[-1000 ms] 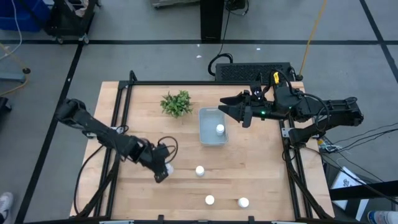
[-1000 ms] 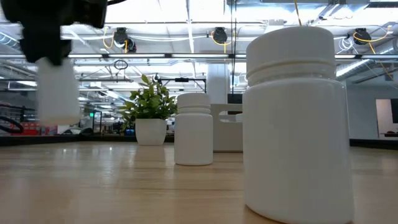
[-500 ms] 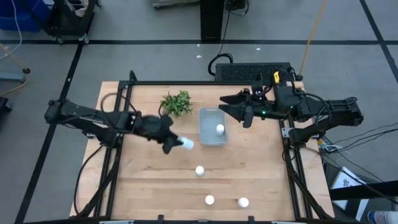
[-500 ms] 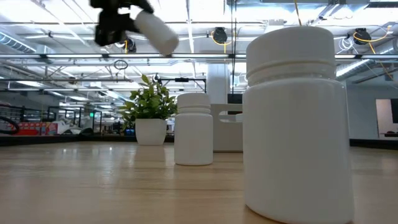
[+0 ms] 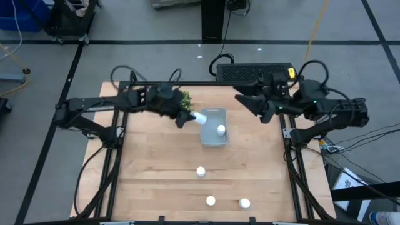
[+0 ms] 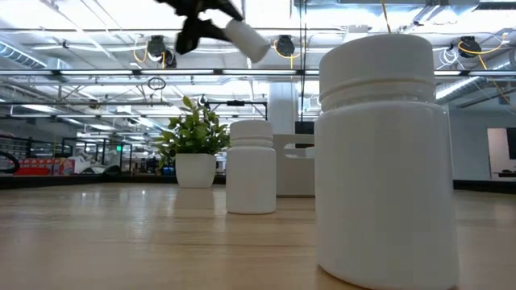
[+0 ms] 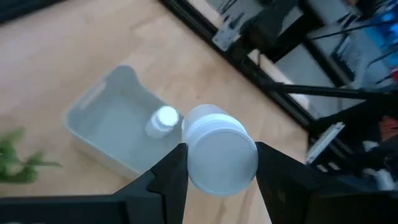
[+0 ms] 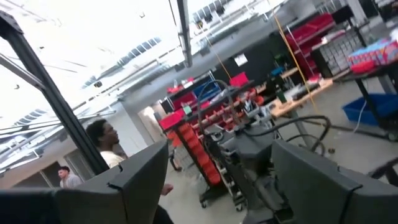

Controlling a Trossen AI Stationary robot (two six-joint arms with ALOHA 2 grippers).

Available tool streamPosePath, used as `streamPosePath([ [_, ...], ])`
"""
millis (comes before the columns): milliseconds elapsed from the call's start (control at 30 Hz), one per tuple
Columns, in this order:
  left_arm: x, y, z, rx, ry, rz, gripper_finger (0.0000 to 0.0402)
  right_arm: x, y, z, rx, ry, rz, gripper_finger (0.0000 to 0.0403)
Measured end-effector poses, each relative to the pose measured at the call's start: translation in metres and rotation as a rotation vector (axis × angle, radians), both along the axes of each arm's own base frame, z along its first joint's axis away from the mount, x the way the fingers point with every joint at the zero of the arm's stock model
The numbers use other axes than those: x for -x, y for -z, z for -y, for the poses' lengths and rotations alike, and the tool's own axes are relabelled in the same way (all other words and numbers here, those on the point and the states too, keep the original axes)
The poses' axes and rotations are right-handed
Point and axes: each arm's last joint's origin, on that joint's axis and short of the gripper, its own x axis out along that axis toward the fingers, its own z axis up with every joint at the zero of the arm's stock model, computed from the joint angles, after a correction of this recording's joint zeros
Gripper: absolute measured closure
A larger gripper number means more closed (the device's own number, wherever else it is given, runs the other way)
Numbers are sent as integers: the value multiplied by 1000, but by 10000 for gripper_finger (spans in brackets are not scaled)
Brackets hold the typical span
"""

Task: Pick and place pill bottles into a basket
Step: Put the white pill bottle into the gray bin

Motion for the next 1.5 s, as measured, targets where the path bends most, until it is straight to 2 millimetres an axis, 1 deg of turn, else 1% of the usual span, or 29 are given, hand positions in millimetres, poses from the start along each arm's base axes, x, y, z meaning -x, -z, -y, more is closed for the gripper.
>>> streamPosePath([
  [67, -9, -7, -9, -5, 17, -41, 220, 6, -3, 1, 17, 5, 12, 122],
  [133, -19, -16, -17, -32, 35, -64, 220, 11, -6, 1, 32, 10, 23, 122],
  [200, -28, -16, -23, -47, 49, -131, 229, 16, -8, 2, 43, 14, 32, 122],
  [267, -39, -21, -30, -64, 61, -136, 237, 19, -8, 2, 58, 17, 31, 122],
  [400, -53, -19, -40, -50, 104, -199, 236, 23, -9, 3, 69, 19, 23, 122],
  [567, -73, -1, -46, -59, 147, -306, 218, 25, -6, 3, 81, 19, -18, 122],
  [733, -91, 18, -49, -86, 202, -374, 237, 24, -2, 3, 78, 16, -56, 122],
  [800, -97, 24, -51, -90, 215, -391, 237, 24, -1, 3, 80, 15, -65, 122],
  [867, -99, 28, -53, -96, 222, -419, 235, 24, -1, 2, 82, 8, -65, 122],
  [1000, -106, 42, -57, -170, 250, -502, 216, 24, -1, 1, 89, -34, -61, 122],
  [1067, -110, 50, -59, -183, 277, -545, 218, 24, -1, 1, 89, -36, -63, 122],
  [1200, -119, 55, -60, -213, 316, -552, 237, 23, -1, 1, 89, -35, -65, 122],
  [1300, -123, 55, -62, -247, 323, -559, 237, 23, -1, 1, 89, -36, -69, 122],
  [1400, -126, 58, -63, -273, 332, -591, 222, 23, 0, 1, 85, -38, -75, 122],
  [1500, -132, 65, -65, -272, 337, -578, 212, 23, 1, 1, 87, -38, -86, 122],
])
